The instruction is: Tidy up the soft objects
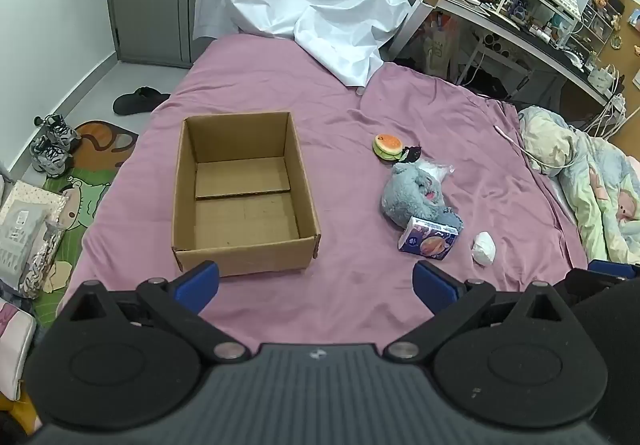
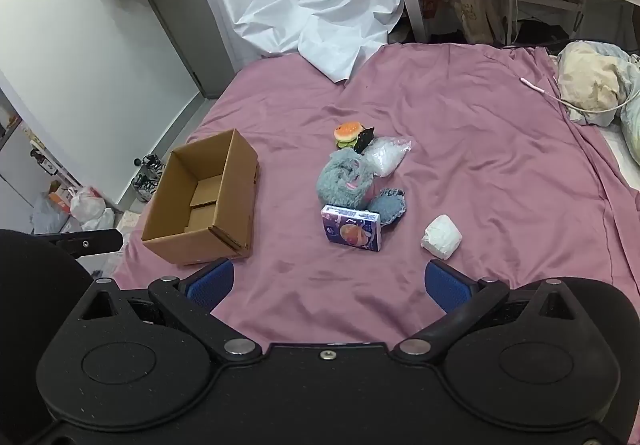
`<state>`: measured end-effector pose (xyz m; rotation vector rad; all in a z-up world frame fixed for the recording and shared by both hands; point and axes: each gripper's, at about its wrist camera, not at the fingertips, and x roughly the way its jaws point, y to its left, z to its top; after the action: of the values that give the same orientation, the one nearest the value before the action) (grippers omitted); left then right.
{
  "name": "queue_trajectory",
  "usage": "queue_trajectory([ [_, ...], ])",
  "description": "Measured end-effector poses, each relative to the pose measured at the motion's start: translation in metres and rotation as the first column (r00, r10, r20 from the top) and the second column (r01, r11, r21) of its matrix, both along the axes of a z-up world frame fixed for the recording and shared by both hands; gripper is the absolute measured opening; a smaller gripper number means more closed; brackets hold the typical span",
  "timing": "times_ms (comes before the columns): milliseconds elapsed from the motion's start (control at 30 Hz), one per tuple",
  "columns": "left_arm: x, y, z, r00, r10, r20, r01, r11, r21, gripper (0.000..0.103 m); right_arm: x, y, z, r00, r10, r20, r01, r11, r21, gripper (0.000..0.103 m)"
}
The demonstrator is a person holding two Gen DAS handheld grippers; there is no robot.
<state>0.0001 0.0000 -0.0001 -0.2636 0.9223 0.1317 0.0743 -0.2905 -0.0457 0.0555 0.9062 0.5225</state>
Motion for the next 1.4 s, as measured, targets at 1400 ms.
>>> queue_trajectory([
  [1400, -0.0019, 0.0011, 0.0015, 1.0, 0.007, 0.003, -0.007, 1.0, 0.005, 0.102, -0.0039, -0.0023, 0.0012, 0.999, -0.019, 0.032, 0.02, 1.0, -0.01, 0.103],
])
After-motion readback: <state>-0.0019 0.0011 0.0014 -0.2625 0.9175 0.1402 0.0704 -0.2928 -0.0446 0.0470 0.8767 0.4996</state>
